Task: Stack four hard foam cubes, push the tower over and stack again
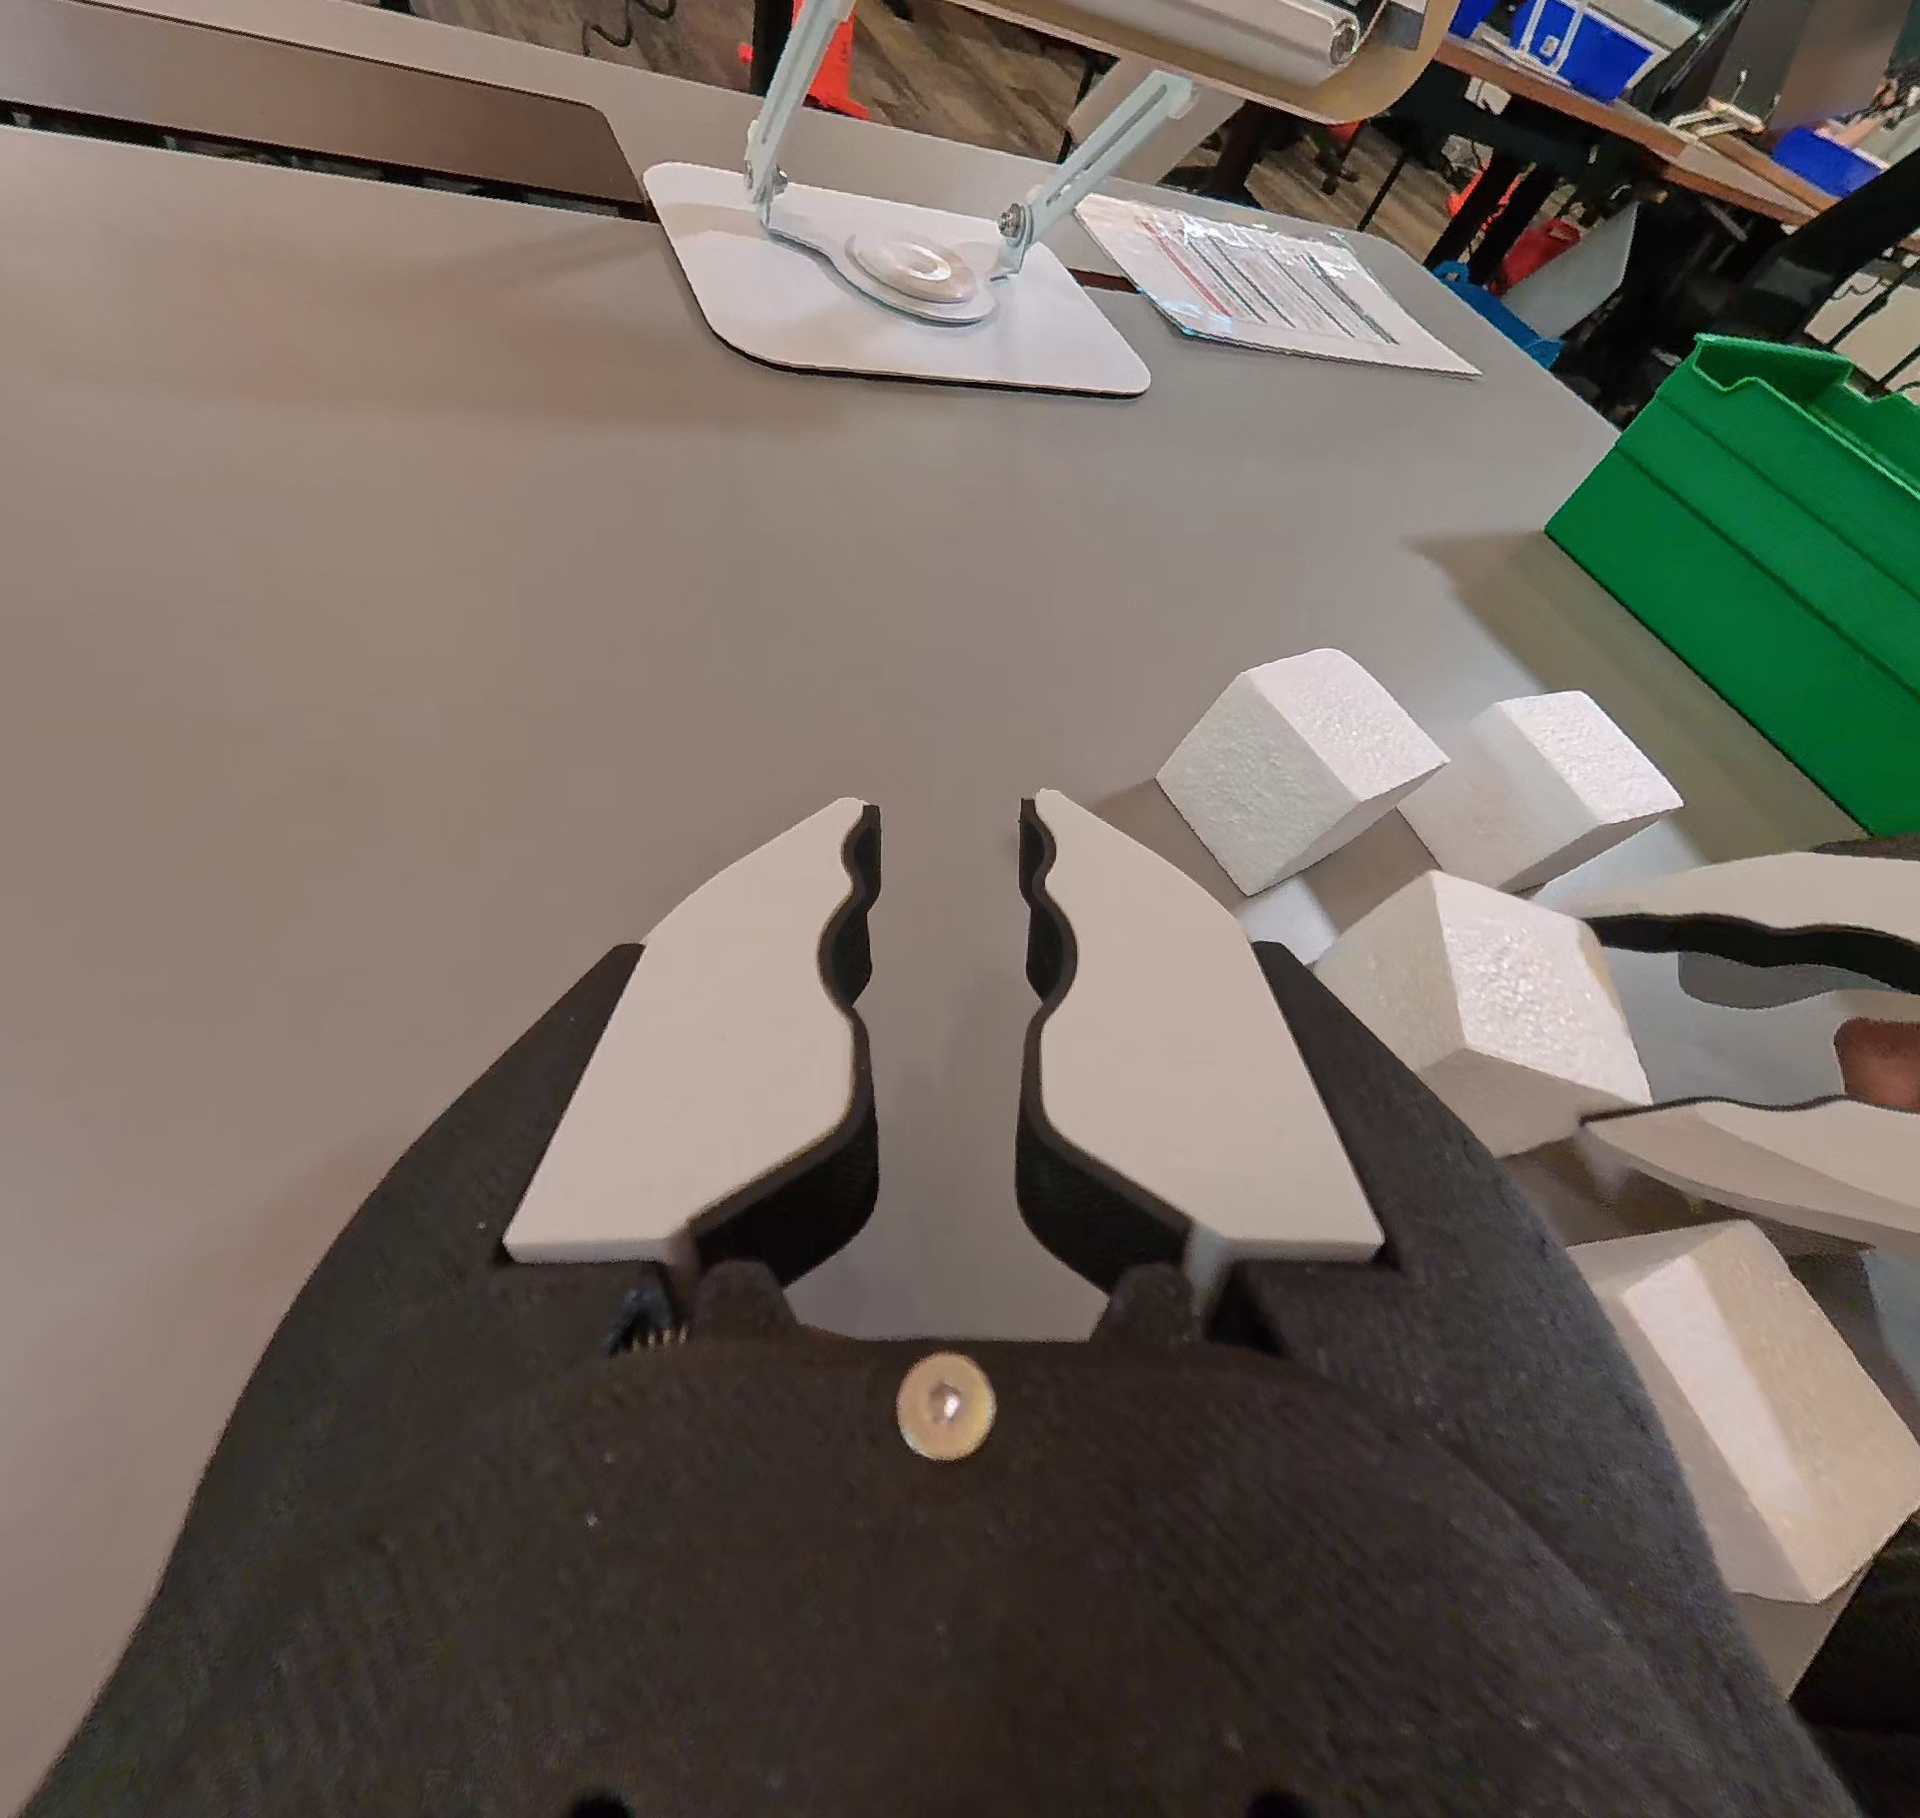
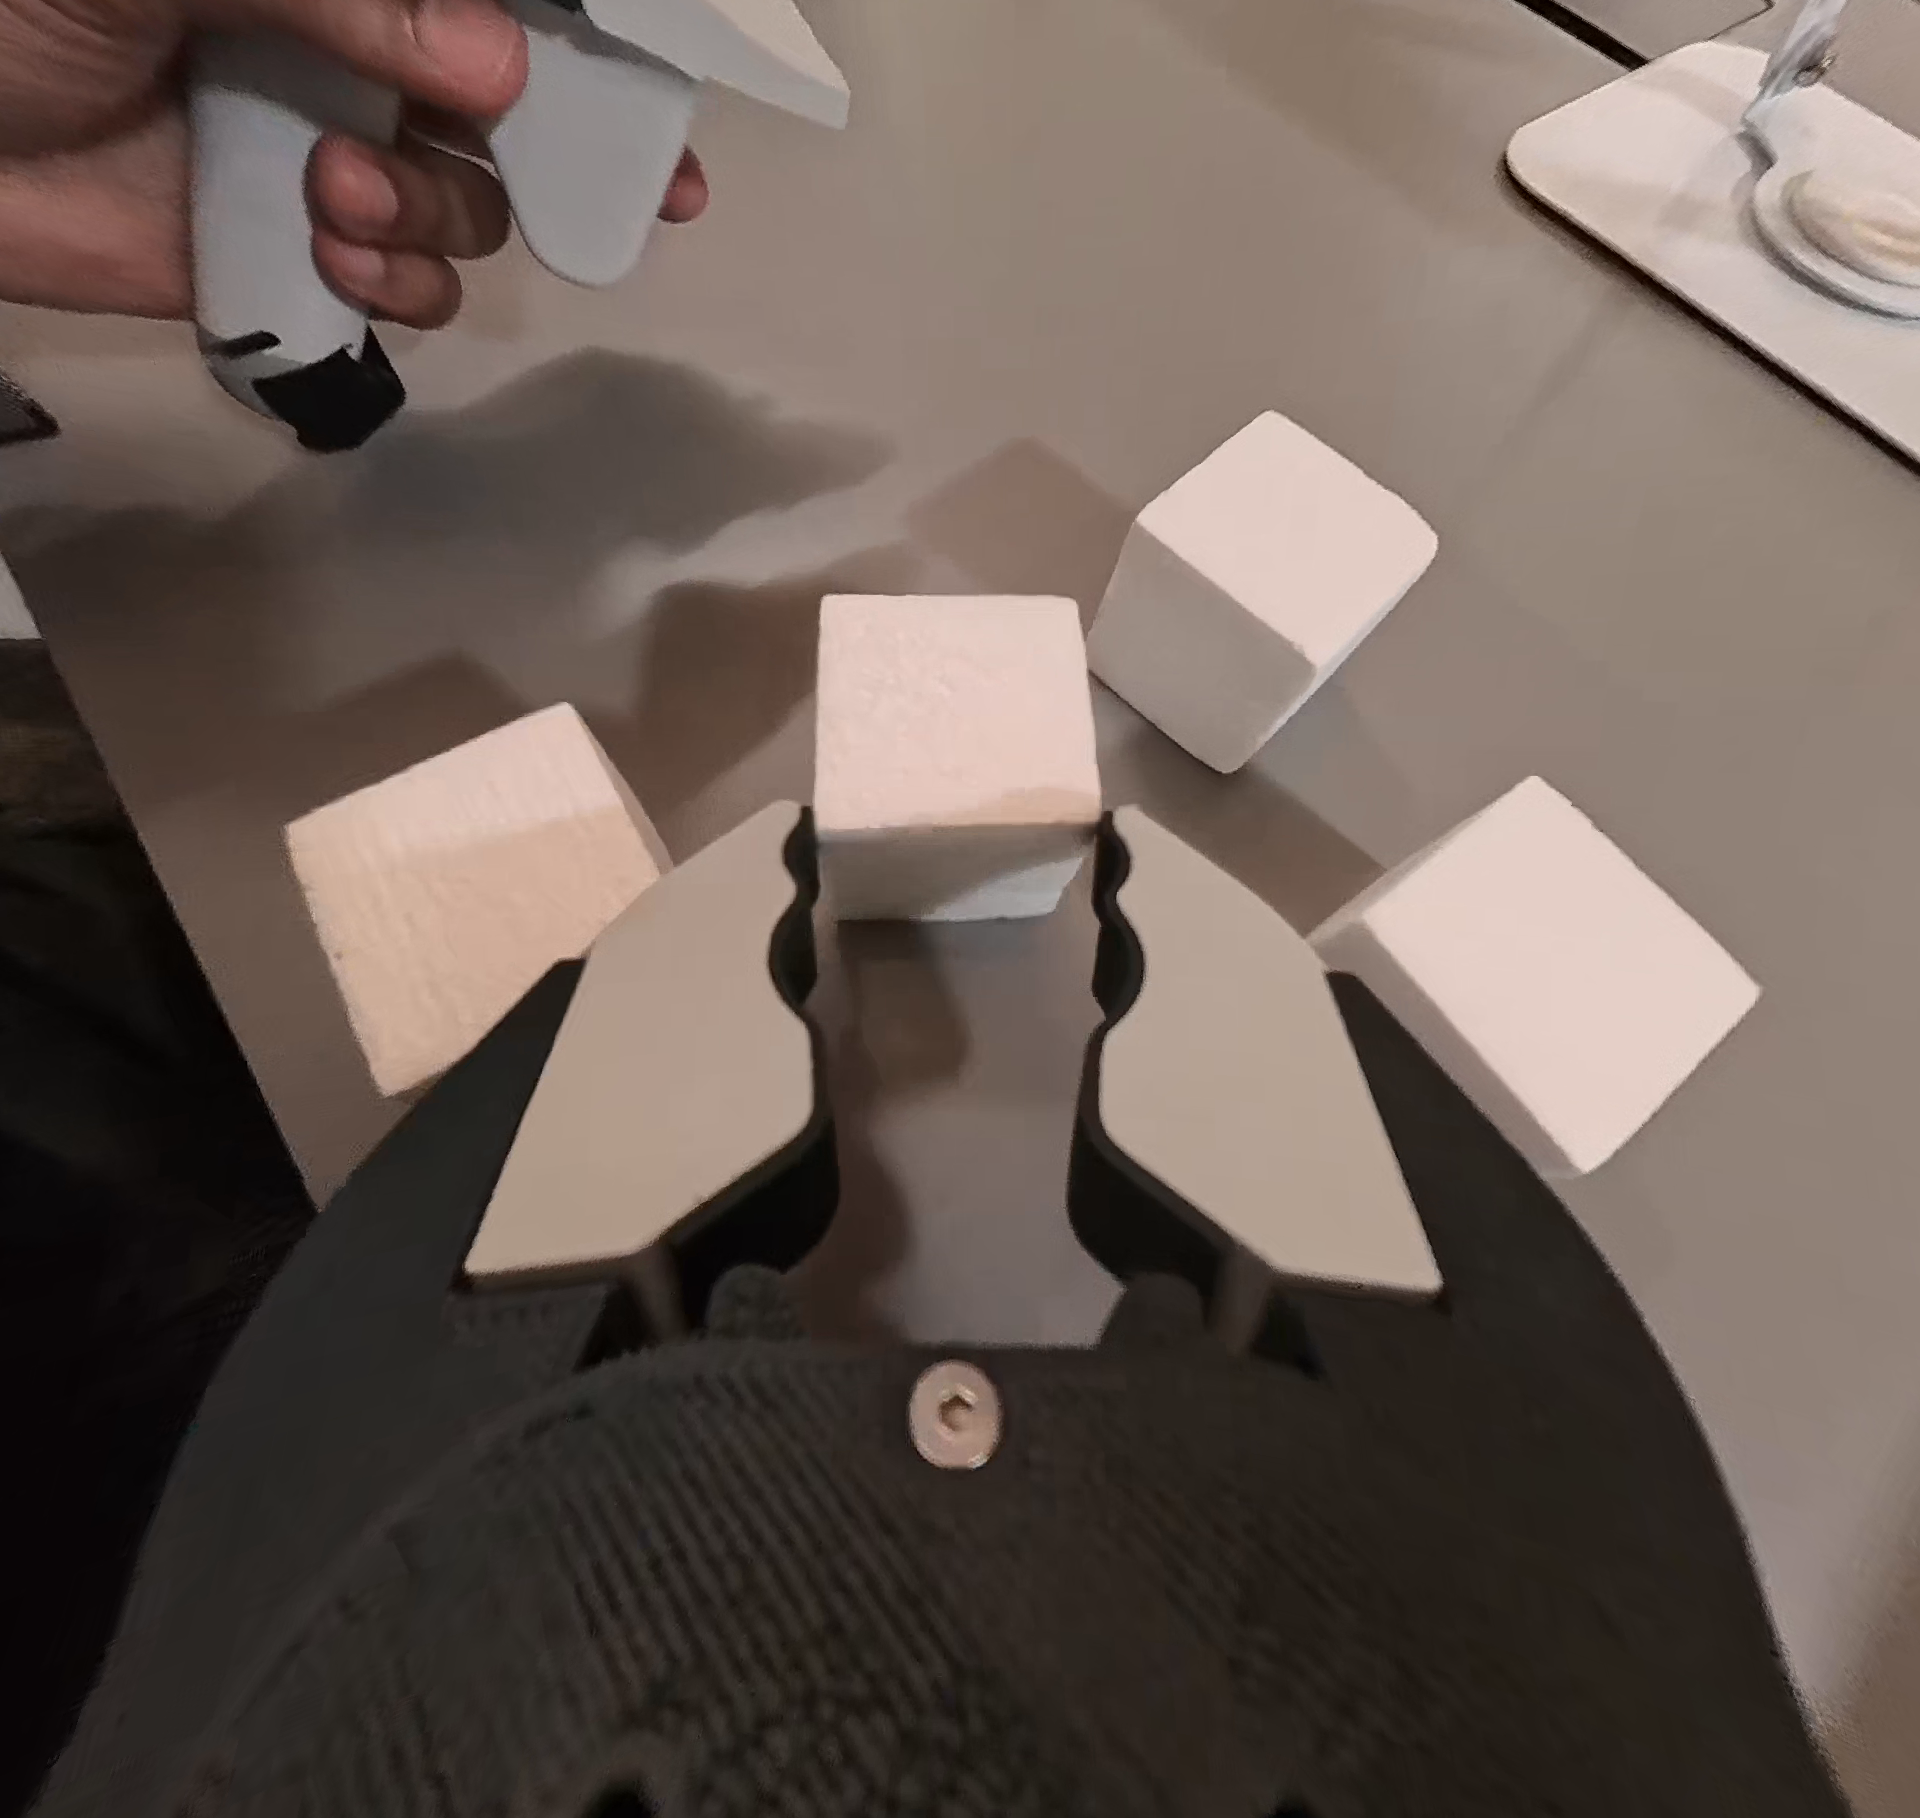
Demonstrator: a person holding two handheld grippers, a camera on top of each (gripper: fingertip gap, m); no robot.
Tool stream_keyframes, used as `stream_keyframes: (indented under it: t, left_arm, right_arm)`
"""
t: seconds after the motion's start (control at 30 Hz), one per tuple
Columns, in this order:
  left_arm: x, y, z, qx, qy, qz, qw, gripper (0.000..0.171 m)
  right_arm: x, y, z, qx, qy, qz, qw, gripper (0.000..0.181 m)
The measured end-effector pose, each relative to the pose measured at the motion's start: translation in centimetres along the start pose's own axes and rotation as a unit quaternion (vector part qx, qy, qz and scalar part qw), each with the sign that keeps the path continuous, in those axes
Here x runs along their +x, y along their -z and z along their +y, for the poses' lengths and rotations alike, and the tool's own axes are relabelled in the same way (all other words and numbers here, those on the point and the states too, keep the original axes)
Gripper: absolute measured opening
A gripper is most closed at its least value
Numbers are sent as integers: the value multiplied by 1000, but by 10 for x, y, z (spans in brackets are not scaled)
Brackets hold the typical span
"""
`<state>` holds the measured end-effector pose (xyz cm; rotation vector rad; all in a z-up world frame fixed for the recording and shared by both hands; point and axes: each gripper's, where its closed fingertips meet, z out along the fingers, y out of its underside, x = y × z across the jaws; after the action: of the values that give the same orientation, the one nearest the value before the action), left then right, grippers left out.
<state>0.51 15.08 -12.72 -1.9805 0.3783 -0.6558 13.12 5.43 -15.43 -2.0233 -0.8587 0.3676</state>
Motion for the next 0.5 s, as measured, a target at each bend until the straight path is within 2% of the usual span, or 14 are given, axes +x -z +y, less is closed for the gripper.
stream_keyframes:
  t: [0.13, 0.23, 0.33, 0.43, 0.5]
  left_arm:
    - [0, 0, 0, 0, 2, 0, 1000, 26]
    - [-1, 1, 0, 2, 7, 1, 1000, 26]
    - [0, 0, 2, -3, 13, 7, 1000, 26]
    - [2, -1, 4, -7, 11, 9, 1000, 26]
    - [1, -1, 4, -8, 3, 5, 1000, 26]
  right_arm:
    - [-8, 20, -33, 79, 24, -27, 996, 51]
    - [17, 48, -56, 142, 61, 2, 988, 51]
    - [58, 72, -62, 148, 98, -9, 984, 51]
    - [96, 83, -56, 129, 85, -76, 985, 51]
    - [108, 83, -54, 116, 68, -134, 982, 51]
